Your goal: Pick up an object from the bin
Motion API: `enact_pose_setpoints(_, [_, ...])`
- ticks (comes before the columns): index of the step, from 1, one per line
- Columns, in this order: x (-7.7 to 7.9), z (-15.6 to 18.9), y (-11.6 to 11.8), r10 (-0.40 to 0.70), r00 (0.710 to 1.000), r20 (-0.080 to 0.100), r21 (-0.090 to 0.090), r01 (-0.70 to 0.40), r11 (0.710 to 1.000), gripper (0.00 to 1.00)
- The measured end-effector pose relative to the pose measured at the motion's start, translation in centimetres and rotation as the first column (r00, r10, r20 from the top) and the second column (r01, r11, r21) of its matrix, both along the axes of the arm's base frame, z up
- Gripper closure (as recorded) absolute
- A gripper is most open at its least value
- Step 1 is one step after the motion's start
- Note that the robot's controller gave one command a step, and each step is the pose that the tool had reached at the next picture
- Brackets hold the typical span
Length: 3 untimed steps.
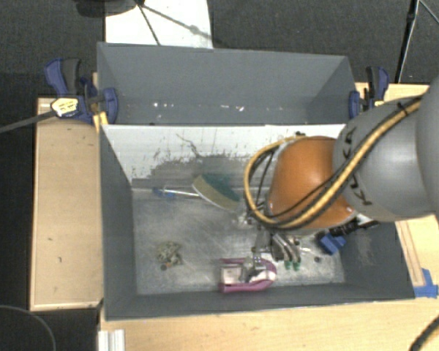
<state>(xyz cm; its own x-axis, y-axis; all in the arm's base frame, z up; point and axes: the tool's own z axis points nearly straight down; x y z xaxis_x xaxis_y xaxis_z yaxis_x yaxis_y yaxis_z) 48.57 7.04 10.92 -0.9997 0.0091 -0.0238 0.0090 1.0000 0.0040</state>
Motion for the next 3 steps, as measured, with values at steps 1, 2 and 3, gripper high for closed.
enact_pose_setpoints(1, [0.1, -3.3, -4.3, 0.007, 1.0, -0.024, 0.006, -0.007, 1.0, 0.0])
enact_pose_setpoints(2, [0.0, -3.2, -4.3, 0.009, 1.0, -0.027, 0.002, -0.009, 1.0, 1.0])
enact_pose_setpoints(3, [0.0, 11.2, -3.6, 0.007, 1.0, -0.015, -0.003, -0.007, 1.0, 1.0])
